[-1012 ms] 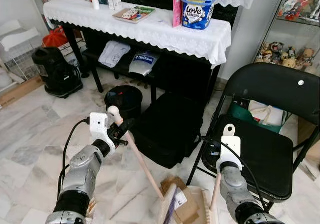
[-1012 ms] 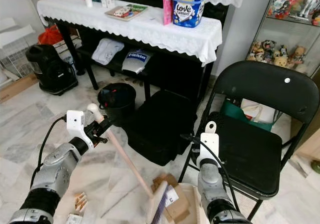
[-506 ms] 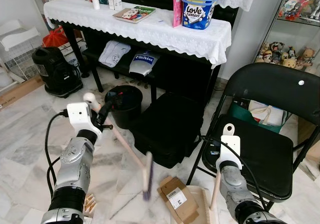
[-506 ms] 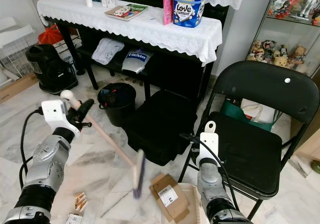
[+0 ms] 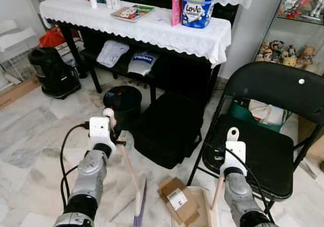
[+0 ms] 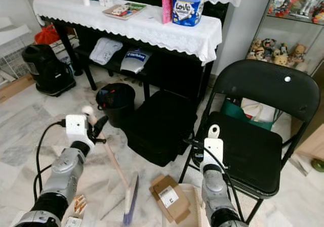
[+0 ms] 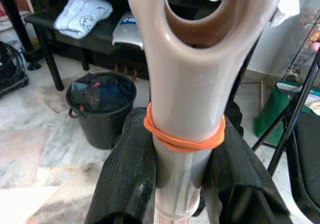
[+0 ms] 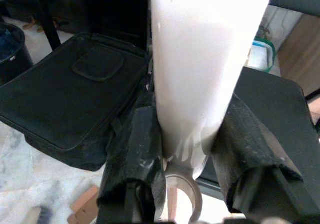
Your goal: Sweep floor
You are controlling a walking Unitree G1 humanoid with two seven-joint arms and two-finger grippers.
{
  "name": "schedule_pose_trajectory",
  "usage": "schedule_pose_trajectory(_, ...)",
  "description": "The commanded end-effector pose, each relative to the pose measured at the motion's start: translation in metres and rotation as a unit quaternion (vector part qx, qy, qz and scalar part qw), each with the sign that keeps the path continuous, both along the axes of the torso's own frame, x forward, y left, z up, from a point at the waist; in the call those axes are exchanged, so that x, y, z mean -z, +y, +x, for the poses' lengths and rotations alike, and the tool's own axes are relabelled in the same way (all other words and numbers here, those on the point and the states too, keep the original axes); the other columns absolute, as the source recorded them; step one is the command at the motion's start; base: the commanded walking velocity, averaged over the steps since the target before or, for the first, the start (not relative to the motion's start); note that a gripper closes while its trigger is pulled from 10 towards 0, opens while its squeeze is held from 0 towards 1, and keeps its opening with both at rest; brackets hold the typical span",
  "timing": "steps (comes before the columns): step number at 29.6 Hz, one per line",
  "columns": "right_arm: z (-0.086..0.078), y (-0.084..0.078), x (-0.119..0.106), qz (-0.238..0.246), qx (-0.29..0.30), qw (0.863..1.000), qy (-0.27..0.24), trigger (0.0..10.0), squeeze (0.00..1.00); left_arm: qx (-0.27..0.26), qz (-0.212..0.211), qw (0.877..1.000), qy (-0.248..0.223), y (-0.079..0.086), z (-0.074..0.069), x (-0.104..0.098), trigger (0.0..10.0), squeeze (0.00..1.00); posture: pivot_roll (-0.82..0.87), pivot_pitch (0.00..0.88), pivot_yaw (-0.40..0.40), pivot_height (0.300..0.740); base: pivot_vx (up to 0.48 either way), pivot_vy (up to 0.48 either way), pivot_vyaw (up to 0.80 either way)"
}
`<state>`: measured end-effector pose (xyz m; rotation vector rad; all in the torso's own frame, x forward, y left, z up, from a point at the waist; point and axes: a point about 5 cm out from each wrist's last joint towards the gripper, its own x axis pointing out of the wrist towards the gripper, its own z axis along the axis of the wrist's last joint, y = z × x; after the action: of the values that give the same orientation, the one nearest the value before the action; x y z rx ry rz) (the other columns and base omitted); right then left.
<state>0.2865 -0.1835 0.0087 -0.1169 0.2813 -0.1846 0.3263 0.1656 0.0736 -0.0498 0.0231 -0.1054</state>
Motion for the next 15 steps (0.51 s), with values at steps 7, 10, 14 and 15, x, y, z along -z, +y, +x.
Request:
schedule_pose_trajectory(7, -0.012, 0.012, 0.012, 0.039, -0.046, 0.998, 0.022, 10.0, 0.00, -0.020, -0.006, 1.000, -0.020, -0.005, 0.010, -0.007, 10.0, 0.00, -0.10, 0.107, 0.002, 0.740, 0.000, 0.000, 0.00)
schedule_pose_trajectory(10, -0.014, 0.017, 0.012, 0.053, -0.065, 0.996, 0.020, 10.0, 0.00, -0.020, -0.014, 0.999, -0.021, -0.005, 0.011, -0.008, 10.0, 0.00, -0.11, 0.111, 0.000, 0.740, 0.000, 0.000, 0.00)
schedule_pose_trajectory(14, -0.017, 0.021, 0.012, 0.062, -0.083, 0.994, 0.018, 10.0, 0.00, -0.008, -0.022, 1.000, -0.019, -0.008, 0.011, -0.006, 10.0, 0.00, -0.12, 0.117, -0.001, 0.740, 0.000, 0.000, 0.00)
schedule_pose_trajectory(15, -0.017, 0.022, 0.012, 0.063, -0.085, 0.994, 0.018, 10.0, 0.00, -0.006, -0.024, 1.000, -0.018, -0.009, 0.011, -0.005, 10.0, 0.00, -0.12, 0.117, -0.001, 0.740, 0.000, 0.000, 0.00)
